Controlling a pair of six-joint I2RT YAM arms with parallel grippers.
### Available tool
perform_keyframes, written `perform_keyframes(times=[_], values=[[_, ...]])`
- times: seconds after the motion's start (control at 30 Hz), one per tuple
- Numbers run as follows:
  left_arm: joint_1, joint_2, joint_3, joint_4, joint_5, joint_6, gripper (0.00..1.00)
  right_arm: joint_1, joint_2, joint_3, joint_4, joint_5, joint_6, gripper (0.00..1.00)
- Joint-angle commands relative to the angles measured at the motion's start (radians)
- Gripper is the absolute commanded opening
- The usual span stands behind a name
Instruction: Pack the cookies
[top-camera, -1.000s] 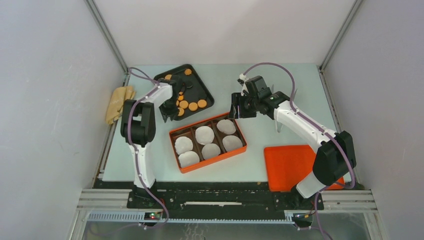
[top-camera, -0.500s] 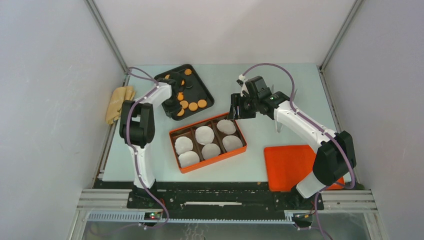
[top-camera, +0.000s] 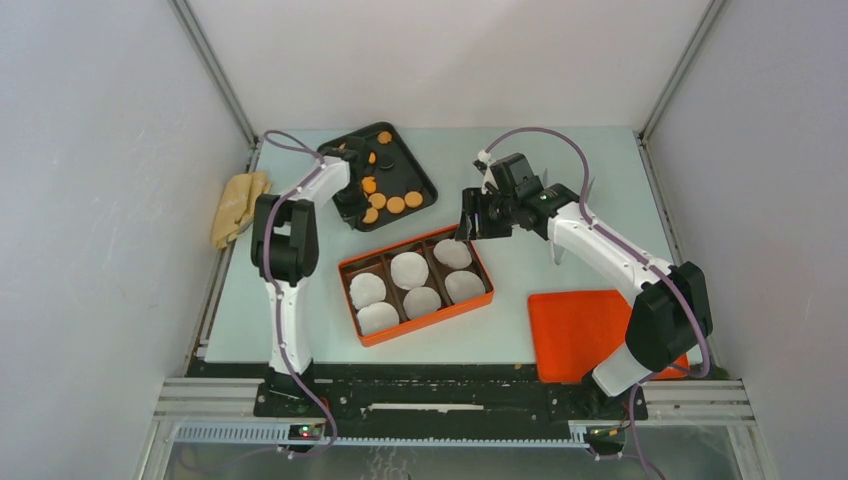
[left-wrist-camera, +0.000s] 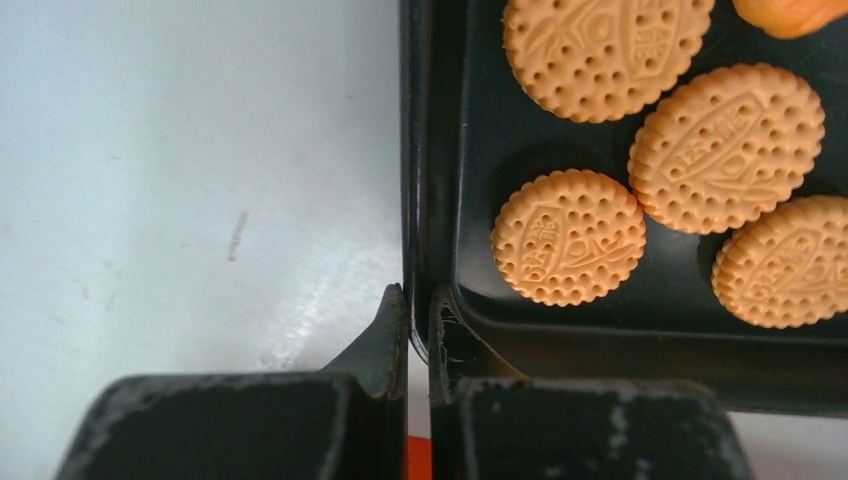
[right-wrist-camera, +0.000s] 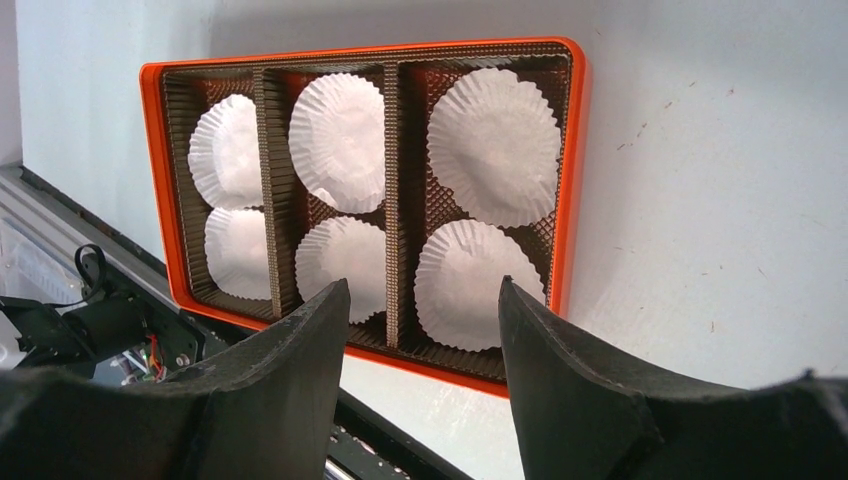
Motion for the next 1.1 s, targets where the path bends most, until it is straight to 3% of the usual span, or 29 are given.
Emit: perform_keyframes(times=[0.0,0.1,0.53,0.8,0.97,1.07], values=[[-0.101,0.049,0.141,0.024,0.097,0.056,0.00,-0.008,-0.032,-0.006,0.011,0.017,-0.017,0.65],[-0.157,0.117,0.235,0.022,0.213,0.062,0.00,-0.013,-0.029,-0.012,0.013,0.024,-0.010,0.65],[-0.315,0.243,0.451,0.052,0.363,0.045,0.00,-0.115,-0.075,-0.101,0.056,0.069,0.047,0.65],[-0.381,0.209,0.385,0.091,0.391,0.056,0.01,-0.170,-0.084,-0.120,0.077,0.065,0.070,0.65],[-0.374,0.141,0.325,0.107,0.287,0.058,0.25,-0.168,-0.079,-0.121,0.069,0.059,0.058,0.65],[-0.370,0.051,0.305,0.106,0.151,0.075,0.38,-0.149,-0.092,-0.135,0.068,0.077,0.051,0.65]])
